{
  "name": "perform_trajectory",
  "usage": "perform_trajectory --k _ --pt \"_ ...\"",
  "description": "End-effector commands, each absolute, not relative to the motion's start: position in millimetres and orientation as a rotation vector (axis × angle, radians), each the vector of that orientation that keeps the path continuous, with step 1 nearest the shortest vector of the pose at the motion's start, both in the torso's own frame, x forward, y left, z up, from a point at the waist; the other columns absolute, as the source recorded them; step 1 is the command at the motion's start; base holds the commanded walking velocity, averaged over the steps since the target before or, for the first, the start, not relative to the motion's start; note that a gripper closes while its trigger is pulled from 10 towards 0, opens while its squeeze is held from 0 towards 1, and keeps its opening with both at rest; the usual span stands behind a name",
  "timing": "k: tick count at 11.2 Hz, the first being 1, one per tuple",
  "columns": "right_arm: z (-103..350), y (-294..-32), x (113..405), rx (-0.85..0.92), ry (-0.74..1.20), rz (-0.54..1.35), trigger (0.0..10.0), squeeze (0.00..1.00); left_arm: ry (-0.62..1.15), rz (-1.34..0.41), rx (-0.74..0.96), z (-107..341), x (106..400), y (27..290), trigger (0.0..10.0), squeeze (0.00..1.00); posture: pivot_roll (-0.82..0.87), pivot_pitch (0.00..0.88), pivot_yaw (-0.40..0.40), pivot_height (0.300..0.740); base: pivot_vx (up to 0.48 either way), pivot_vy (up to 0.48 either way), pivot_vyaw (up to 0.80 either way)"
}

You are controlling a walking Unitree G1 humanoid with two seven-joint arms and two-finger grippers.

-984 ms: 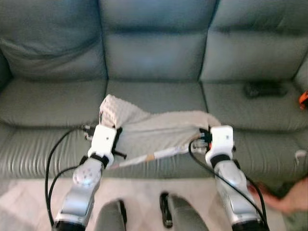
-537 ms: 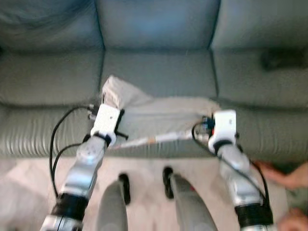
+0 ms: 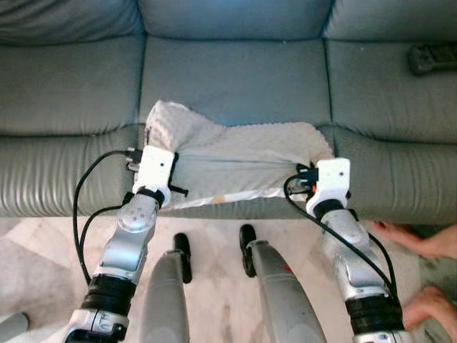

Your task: Move the pillow to the sofa

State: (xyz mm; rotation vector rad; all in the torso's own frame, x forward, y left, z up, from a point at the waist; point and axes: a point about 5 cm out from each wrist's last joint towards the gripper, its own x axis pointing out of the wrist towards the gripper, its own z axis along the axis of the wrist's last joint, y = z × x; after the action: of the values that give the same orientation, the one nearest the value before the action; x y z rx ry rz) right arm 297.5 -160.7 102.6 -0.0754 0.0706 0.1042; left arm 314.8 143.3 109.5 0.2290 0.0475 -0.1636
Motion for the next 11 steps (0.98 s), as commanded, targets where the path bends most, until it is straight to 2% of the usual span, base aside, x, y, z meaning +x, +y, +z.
perform_trajectory --k 1,8,11 --pt "92.0 -173.2 289.2 -0.07 0.104 0.061 10.0 0.0 0.095 -0.089 0.236 96.2 309.0 158.4 10.0 0.0 -0.07 0.555 0.006 0.69 0.0 0.0 0.0" --pt "96.7 -166.9 295.7 -0.08 0.068 0.106 10.0 0.0 0.032 -0.096 0.192 103.4 315.4 144.8 10.0 0.0 -0.07 0.506 -0.009 0.69 0.0 0.0 0.0" --pt "93.8 -161.8 292.3 -0.105 0.061 0.138 10.0 0.0 0.024 -0.097 0.178 104.6 318.0 141.7 10.0 0.0 -0.07 0.503 -0.005 0.656 0.0 0.0 0.0"
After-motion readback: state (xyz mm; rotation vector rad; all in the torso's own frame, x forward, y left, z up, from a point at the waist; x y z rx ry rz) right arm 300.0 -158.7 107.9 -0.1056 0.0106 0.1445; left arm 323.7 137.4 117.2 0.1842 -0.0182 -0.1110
